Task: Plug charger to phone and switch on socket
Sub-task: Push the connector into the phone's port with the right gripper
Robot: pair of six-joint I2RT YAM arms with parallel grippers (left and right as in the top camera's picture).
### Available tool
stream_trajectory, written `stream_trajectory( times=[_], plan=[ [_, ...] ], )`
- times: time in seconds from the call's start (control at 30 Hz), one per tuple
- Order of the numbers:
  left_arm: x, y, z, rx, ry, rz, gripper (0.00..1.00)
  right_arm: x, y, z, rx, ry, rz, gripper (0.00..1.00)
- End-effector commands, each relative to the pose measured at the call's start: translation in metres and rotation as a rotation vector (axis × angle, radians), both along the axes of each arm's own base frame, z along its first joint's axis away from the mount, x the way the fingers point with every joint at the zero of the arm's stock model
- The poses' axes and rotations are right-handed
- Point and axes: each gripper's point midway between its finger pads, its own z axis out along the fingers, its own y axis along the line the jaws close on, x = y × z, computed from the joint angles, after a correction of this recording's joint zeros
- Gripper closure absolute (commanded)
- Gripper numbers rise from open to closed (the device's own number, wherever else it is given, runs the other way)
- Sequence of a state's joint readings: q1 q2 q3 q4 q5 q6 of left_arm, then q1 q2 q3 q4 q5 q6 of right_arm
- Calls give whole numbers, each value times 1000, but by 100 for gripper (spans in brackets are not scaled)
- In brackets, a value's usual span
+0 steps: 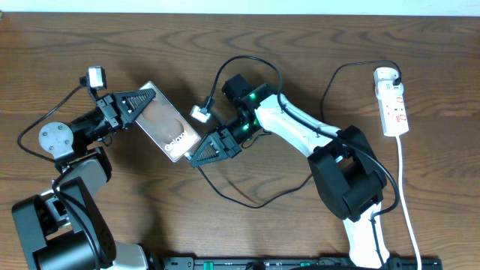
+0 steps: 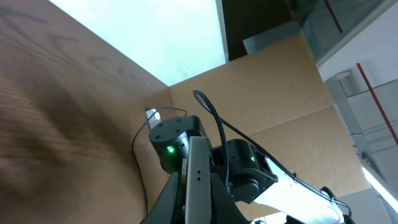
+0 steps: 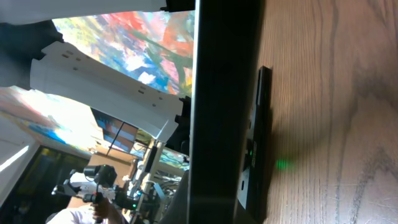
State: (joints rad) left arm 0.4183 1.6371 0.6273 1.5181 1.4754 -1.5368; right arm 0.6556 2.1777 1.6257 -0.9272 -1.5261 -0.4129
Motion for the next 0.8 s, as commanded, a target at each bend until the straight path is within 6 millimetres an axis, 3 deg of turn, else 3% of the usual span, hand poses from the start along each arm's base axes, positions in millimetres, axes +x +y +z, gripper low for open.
stream_trajectory(
  times=[0.0, 0.77],
  plan=[
    [-2, -5, 8, 32, -47, -29, 93, 4, -1, 5, 38, 10, -5, 99],
    [-3, -6, 8, 47, -68, -31, 93, 11, -6, 5, 32, 18, -24, 99]
  ],
)
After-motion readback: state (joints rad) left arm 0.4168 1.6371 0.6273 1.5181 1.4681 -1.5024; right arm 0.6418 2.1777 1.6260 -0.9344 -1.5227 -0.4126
